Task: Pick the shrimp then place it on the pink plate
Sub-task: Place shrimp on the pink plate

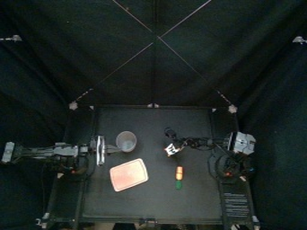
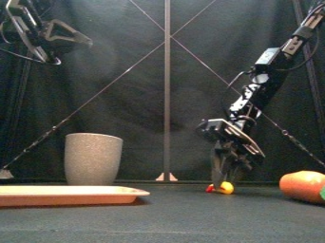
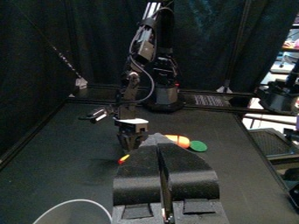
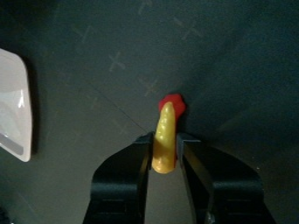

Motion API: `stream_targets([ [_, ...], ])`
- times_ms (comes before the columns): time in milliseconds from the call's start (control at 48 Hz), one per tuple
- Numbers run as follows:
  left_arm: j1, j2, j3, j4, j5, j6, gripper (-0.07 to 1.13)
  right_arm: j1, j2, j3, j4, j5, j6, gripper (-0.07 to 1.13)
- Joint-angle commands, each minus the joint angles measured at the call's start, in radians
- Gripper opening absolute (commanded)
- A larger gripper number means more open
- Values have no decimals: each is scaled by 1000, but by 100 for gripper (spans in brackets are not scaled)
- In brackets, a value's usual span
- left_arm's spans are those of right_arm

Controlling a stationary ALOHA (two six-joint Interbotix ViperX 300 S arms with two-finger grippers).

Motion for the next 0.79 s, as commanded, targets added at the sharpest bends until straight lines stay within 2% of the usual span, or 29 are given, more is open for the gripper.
stream_targets([
  [21,-2,0,-8,-2,-8,0,-1,8,-5,-17,-3,2,-2,62],
  [229,-2,0,-3,-3,-9,-2,-1,44,-57,-75,-3,40,-5,62],
  [479,0,0,-3,-2,-11,2,-1,149,-83,-190,-8,63,-6,62],
  [792,5,0,-3,-2,-21,3,-1,275,63,-402,-69,57,-6,62],
])
